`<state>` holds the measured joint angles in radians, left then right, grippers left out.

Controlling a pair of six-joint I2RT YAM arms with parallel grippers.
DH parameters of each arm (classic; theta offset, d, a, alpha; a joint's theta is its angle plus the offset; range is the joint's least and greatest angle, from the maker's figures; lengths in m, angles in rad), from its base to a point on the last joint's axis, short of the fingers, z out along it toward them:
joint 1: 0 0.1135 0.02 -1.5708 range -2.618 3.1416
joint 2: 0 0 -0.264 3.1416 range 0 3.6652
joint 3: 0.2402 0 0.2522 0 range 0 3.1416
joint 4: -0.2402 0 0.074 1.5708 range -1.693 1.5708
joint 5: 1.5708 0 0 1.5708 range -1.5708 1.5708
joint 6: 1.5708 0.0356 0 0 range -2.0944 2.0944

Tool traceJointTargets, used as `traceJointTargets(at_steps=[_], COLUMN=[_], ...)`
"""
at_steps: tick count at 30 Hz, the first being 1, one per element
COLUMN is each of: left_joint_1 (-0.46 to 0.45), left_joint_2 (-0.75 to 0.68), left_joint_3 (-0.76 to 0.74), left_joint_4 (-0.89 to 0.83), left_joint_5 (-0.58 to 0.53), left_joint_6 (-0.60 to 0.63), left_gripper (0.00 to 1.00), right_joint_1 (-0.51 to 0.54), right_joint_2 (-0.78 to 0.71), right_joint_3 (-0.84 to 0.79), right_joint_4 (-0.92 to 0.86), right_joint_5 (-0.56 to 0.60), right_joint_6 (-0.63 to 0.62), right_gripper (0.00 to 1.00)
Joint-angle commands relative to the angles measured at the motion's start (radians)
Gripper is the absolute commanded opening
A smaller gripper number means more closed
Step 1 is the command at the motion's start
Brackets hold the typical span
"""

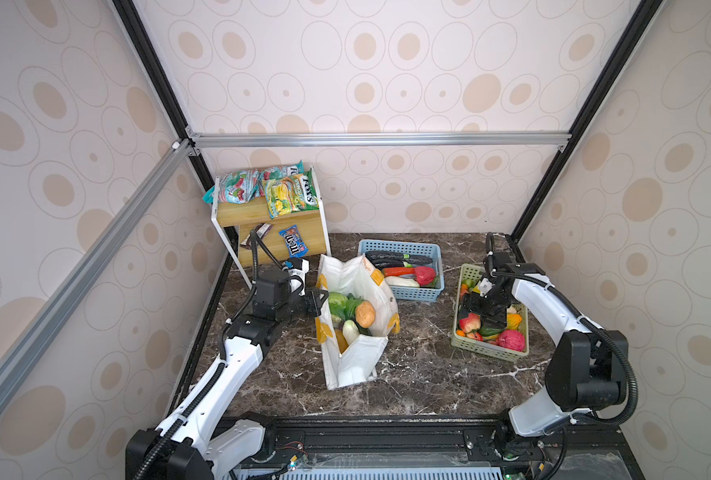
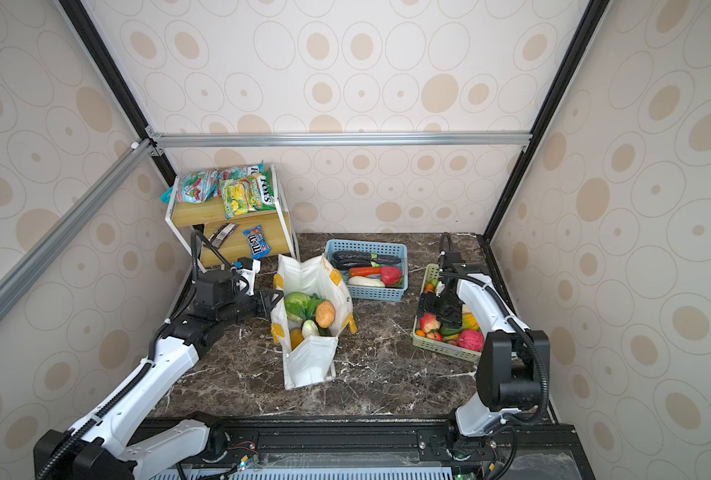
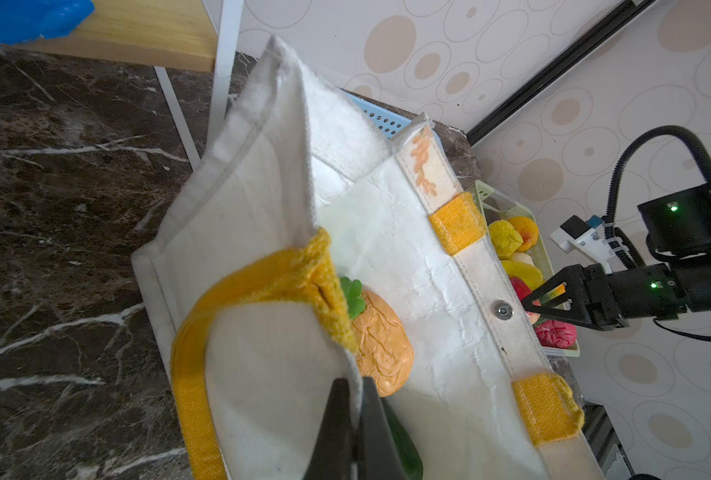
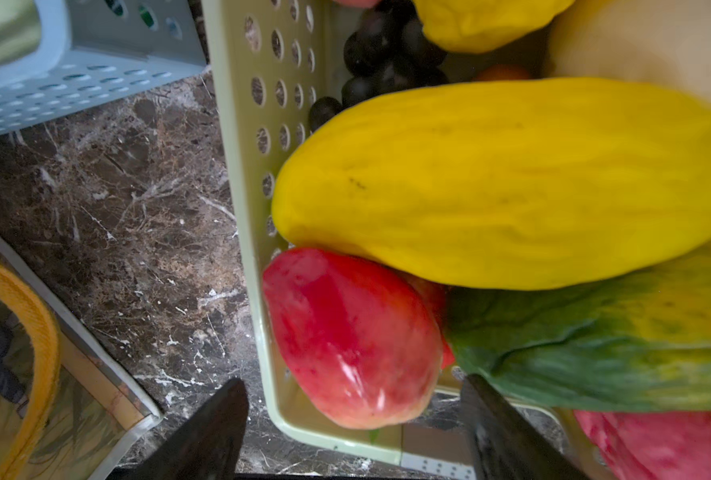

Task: Place the food into the grocery bag and tie it
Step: 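Lower the open right gripper into the green basket toward the red mango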

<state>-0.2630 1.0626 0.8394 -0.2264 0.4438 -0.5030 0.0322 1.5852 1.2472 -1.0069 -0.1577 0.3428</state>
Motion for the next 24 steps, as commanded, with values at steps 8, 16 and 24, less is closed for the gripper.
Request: traceJointTargets(at_steps=[8, 16, 24], left_joint_1=[-0.006, -0.006, -0.007], left_joint_2=[-0.044, -0.052, -0.056], left_joint_3=[-0.002, -0.002, -0.003], left_joint_4=[-0.005, -0.021, -0.022], left_joint_5=[0.021, 0.018, 0.004], left_joint_6=[0.035, 0.045, 0.049], left_gripper=[0.0, 0.0, 0.0], right_joint_1=[0.002, 0.001, 0.002], right_joint_2=[0.012, 0.029, 0.045], right_joint_3=[-0.017, -0.035, -0.037], right_joint_4=[0.044, 0.06, 0.068], right_joint_5=[0.017, 0.017, 0.015], right_joint_6=[0.023, 0.011, 0.009], right_gripper=[0.71, 0.74, 0.74])
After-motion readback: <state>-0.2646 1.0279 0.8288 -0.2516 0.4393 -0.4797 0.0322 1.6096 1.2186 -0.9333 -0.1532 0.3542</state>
